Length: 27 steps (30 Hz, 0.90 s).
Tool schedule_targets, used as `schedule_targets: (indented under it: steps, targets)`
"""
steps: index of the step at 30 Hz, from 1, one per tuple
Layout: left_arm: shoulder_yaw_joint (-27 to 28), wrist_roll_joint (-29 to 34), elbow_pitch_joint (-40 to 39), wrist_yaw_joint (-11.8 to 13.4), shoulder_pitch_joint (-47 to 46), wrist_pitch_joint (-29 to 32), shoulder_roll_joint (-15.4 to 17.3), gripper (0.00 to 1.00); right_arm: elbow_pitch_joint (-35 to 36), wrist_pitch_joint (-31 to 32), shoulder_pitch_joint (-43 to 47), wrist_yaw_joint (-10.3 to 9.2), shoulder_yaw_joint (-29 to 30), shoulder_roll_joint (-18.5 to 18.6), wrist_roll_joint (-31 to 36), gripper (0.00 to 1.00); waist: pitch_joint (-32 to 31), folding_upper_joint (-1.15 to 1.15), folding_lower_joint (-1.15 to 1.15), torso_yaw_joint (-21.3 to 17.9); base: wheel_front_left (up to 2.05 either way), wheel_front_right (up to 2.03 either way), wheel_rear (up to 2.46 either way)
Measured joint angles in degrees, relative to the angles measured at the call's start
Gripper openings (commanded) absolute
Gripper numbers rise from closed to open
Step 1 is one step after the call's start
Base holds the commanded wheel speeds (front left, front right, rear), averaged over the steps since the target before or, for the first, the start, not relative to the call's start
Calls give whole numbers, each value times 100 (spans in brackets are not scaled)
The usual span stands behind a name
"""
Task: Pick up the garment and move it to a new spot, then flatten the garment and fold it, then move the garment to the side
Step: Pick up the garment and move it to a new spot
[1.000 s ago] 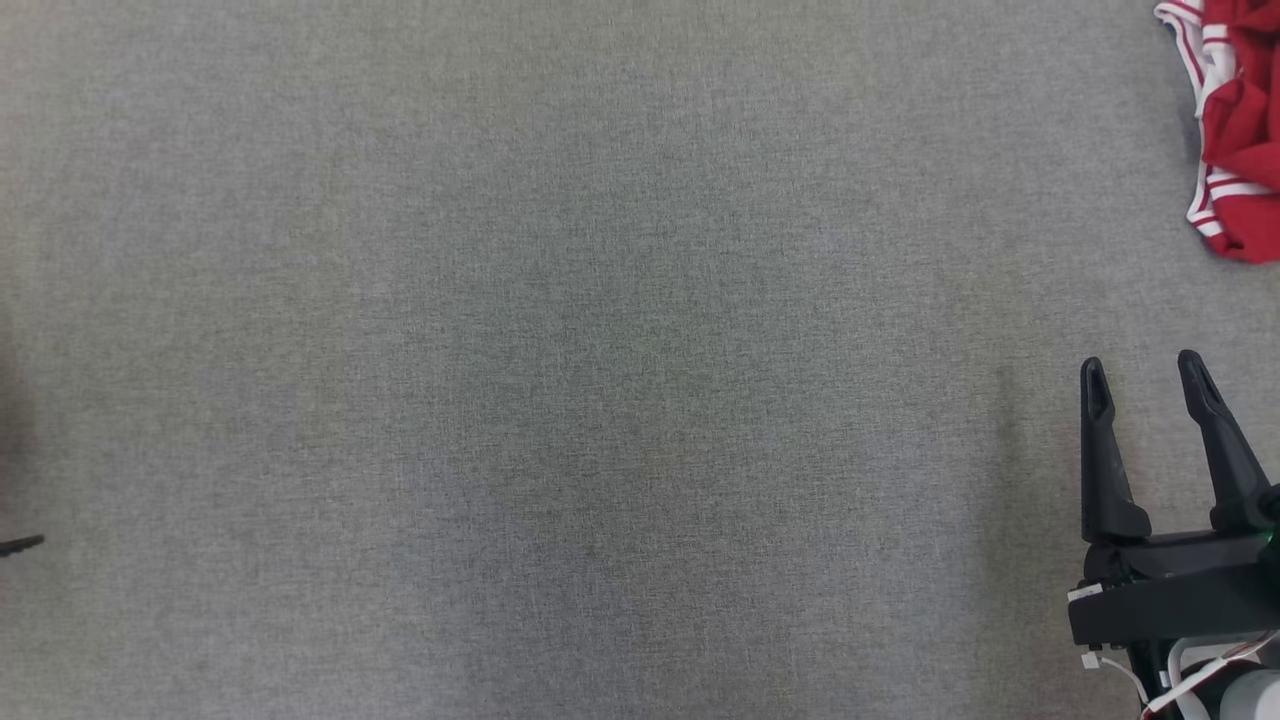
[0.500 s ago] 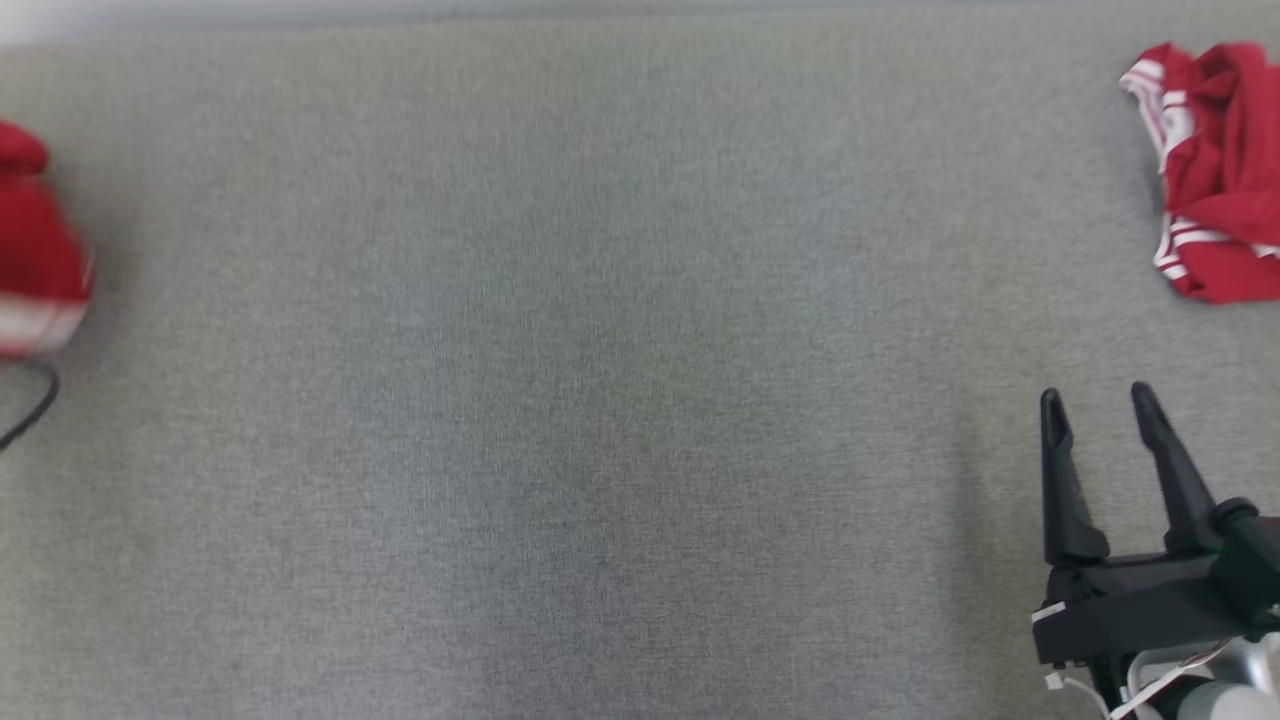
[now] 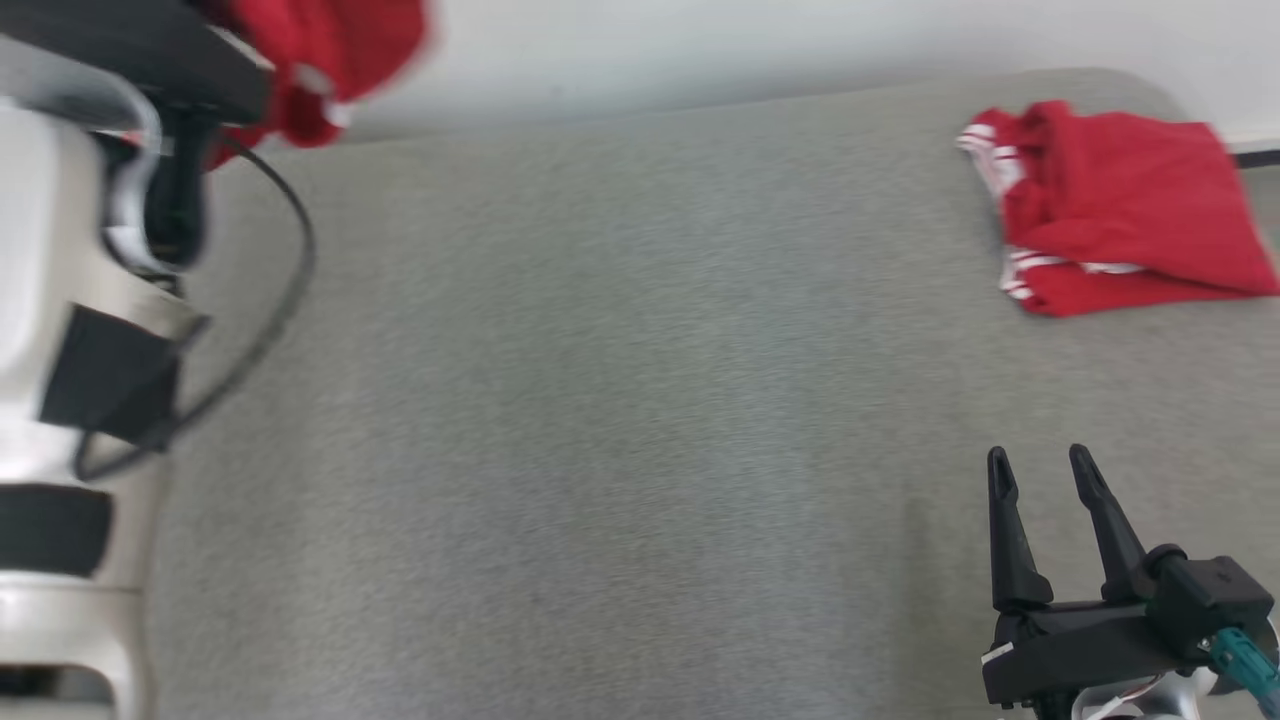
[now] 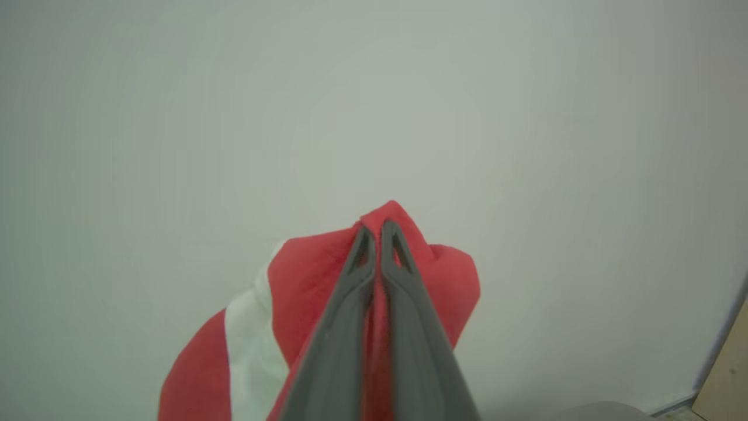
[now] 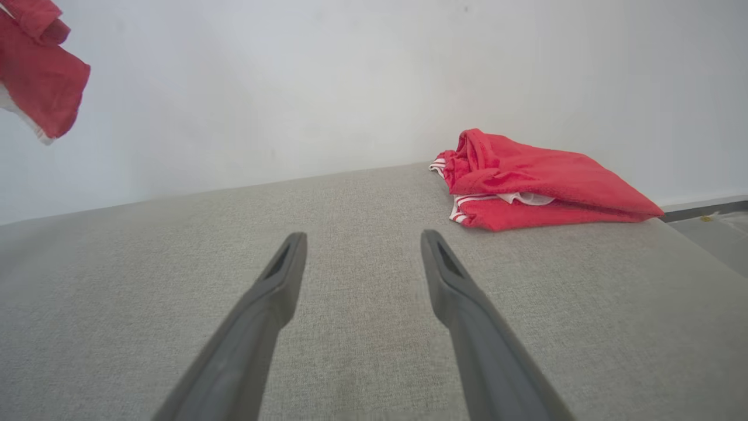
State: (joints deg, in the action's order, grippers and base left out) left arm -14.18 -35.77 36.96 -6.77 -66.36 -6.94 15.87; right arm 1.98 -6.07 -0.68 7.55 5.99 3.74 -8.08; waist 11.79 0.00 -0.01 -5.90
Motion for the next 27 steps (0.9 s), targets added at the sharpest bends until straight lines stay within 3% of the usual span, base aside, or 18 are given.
schedule_targets:
  steps: [6, 13, 15, 18, 24, 25, 26, 27]
  targets:
    - [-218, -129, -1034, 179, 573, 308, -382, 0, -180, -113, 6, 0, -23, -43, -31, 100, -115, 0, 0, -374, 0, 0, 0]
    - [-594, -136, -2064, 680, 2178, 511, -689, 0, -435, -304, 5, 0, -96, -71, -151, 100, -204, 0, 0, -831, 0, 0, 0]
    - [-649, -218, -2171, 808, 2730, 542, -765, 0, -493, -346, 2, 0, -108, -73, -171, 100, -211, 0, 0, -930, 0, 0, 0]
    - [-737, -19, -2180, 1023, 3319, 447, -615, 0, -563, -407, -24, 0, -115, -73, -241, 100, -198, 0, 0, -1031, 0, 0, 0]
    - [-849, -186, -1641, 1099, 4252, 389, -687, 0, -703, -463, -98, 0, -115, -74, -258, 100, -150, 0, 0, -1005, 0, 0, 0]
    - [-871, -155, -1506, 1116, 4307, 342, -681, 38, -721, -461, -104, 0, -126, -75, -258, 100, -164, 0, 1, -984, 0, 0, 0]
    - [-913, -115, -1407, 1128, 4328, 311, -678, 87, -730, -463, -112, 0, -141, -75, -257, 100, -186, 0, 1, -962, 0, 0, 0]
    - [-914, -120, -1380, 1079, 4346, 243, -697, 100, -731, -463, -117, 0, -144, -76, -256, 100, -212, 0, 1, -940, 0, 0, 0]
